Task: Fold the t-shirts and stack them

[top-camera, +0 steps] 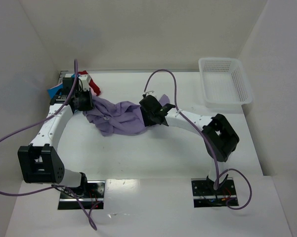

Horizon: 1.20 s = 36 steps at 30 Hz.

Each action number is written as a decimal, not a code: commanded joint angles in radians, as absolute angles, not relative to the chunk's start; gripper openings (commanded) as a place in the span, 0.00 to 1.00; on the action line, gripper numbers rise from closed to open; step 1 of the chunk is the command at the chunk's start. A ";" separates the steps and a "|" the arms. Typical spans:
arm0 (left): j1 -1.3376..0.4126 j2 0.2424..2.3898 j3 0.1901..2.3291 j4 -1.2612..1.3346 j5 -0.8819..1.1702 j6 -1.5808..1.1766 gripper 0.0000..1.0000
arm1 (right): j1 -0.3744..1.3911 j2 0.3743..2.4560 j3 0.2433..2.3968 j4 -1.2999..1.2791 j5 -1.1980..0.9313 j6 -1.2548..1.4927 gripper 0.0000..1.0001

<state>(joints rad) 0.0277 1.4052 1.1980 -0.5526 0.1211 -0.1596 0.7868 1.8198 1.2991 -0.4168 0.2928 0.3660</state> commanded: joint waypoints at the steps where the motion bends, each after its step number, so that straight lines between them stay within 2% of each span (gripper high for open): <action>1: 0.028 1.362 1.186 -0.528 0.141 -0.150 0.00 | 0.834 1.847 1.385 -0.432 0.406 0.345 0.60; 13: 0.028 1.371 1.186 -0.528 0.141 -0.150 0.00 | 0.845 1.931 1.424 -0.462 0.477 0.345 0.60; 23: 0.028 1.362 1.186 -0.528 0.152 -0.150 0.00 | 0.845 1.922 1.424 -0.462 0.495 0.334 0.60; 36: 0.028 1.380 1.177 -0.528 0.152 -0.141 0.00 | 0.891 1.919 1.529 -0.499 0.485 0.314 0.60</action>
<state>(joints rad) 0.0277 1.3937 1.1858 -0.5529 0.1352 -0.1570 0.8616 1.9339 1.4723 -0.4885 0.4580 0.3283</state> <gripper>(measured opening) 0.022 0.595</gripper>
